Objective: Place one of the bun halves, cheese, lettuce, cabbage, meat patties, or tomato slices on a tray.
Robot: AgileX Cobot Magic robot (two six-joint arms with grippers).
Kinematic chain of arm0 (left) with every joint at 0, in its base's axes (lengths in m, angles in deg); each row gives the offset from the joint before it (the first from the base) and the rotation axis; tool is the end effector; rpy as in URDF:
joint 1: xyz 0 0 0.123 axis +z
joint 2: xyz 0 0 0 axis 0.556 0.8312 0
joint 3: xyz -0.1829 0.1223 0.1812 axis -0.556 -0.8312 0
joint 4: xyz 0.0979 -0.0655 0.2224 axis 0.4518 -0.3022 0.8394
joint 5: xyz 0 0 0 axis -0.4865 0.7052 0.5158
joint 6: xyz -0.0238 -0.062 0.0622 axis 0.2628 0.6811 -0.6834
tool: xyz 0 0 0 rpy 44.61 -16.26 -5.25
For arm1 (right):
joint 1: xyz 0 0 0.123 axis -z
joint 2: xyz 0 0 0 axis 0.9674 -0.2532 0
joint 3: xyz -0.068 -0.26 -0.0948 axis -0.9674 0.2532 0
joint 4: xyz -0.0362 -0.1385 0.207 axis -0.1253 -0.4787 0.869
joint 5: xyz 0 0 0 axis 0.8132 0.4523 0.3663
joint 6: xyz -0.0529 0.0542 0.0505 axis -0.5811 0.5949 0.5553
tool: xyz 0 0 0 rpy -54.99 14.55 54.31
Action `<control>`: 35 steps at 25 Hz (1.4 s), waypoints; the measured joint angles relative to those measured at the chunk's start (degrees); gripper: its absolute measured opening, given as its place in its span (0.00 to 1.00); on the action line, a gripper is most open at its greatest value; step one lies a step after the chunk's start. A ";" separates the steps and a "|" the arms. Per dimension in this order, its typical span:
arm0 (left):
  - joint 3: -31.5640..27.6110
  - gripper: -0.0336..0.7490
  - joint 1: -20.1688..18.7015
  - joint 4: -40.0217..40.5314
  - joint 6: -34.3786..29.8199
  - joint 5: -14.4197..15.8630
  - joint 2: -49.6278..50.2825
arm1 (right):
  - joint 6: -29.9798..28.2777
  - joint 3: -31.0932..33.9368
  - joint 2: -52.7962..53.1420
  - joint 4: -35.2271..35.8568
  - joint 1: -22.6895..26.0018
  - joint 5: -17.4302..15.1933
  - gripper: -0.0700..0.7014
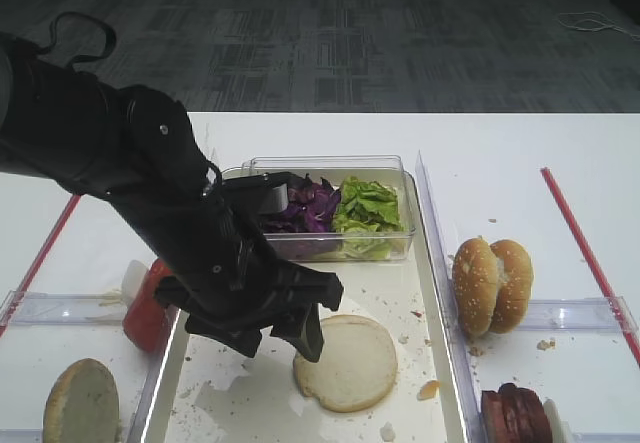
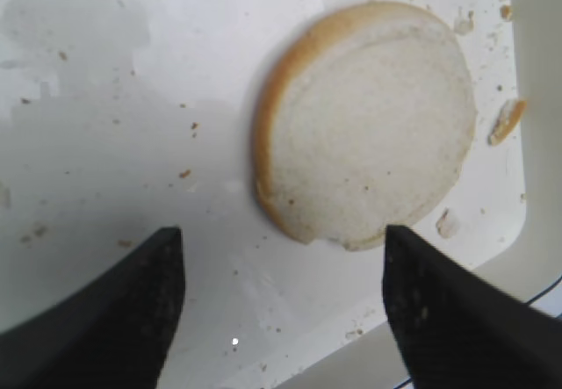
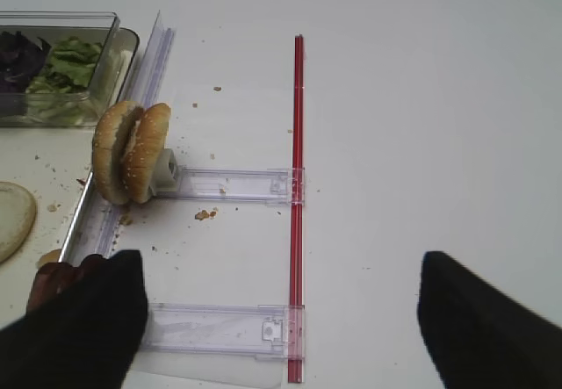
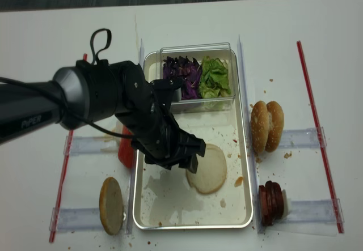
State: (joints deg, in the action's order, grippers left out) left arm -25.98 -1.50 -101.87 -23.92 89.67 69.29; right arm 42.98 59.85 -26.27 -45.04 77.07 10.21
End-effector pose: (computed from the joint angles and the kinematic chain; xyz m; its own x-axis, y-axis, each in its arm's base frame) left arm 0.2473 -0.2120 0.1722 -0.9633 0.2422 -0.1160 0.2684 0.8793 -0.3934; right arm -0.0077 0.0040 0.2675 -0.5071 -0.0213 -0.8616 -0.0252 0.9996 -0.0099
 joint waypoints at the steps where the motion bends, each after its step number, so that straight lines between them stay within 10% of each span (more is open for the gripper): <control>1: 0.00 0.65 0.00 0.00 0.00 0.00 0.00 | 0.00 0.00 0.00 0.00 0.00 0.00 0.94; 25: 1.21 0.65 0.00 -0.87 -1.53 2.51 -15.37 | -0.10 0.00 0.00 0.00 0.00 0.00 0.94; 35: 1.21 0.65 0.00 18.70 9.26 6.58 -15.37 | -0.10 0.00 0.00 0.00 0.00 0.00 0.94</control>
State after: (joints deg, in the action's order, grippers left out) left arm -24.77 -1.50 -83.16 -14.66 96.25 53.92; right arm 42.88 59.85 -26.27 -45.04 77.07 10.21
